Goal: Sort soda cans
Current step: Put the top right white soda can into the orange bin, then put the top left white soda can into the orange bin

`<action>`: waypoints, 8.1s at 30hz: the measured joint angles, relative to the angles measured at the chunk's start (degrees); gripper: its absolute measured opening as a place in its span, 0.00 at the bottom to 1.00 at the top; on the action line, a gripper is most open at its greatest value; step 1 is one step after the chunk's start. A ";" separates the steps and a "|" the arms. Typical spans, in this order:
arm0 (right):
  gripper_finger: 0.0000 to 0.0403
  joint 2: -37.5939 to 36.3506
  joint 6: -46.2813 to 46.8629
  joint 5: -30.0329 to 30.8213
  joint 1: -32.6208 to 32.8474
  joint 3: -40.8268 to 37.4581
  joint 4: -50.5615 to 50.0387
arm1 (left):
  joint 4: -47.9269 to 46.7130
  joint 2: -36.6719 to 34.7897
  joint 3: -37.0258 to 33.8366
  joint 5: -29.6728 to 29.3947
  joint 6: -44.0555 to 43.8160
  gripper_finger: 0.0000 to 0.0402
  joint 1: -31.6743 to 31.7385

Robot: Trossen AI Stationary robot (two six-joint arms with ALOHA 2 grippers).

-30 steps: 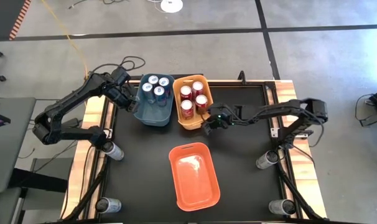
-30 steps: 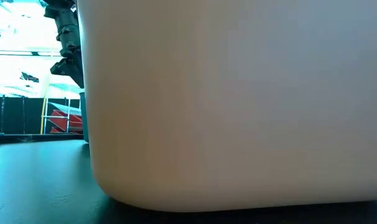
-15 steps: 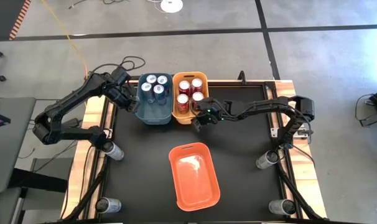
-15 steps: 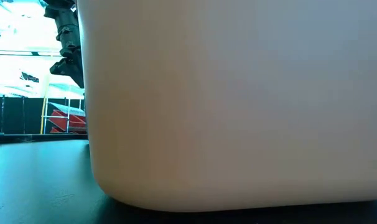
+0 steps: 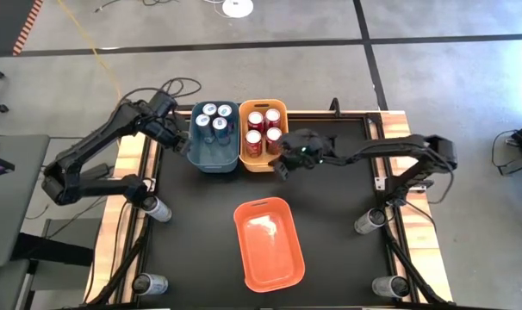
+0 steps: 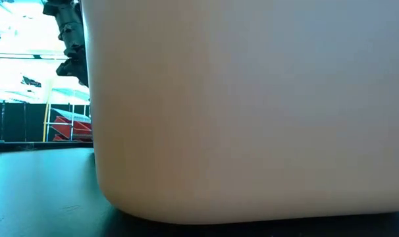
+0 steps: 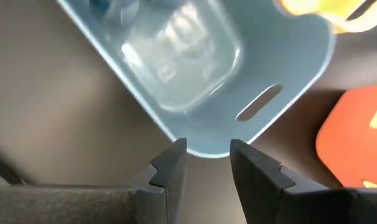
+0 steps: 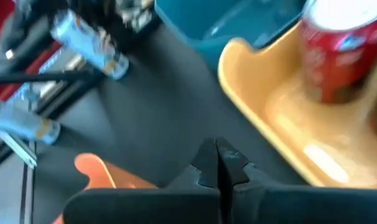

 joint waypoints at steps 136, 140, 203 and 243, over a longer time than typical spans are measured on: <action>0.62 15.50 -18.57 8.33 22.04 64.47 -77.40 | 32.43 8.26 13.05 -11.95 -10.89 0.78 -33.62; 0.62 21.19 -26.09 8.23 22.07 66.74 -82.50 | 30.68 8.25 13.05 -12.26 -11.67 0.78 -33.59; 0.95 32.40 -21.97 8.45 16.27 74.40 -80.57 | -18.84 2.40 41.77 -24.50 -15.29 0.78 -43.36; 0.95 11.28 -17.79 14.89 3.40 70.38 -82.98 | -25.02 -8.78 3.60 -19.23 -82.75 0.78 -70.82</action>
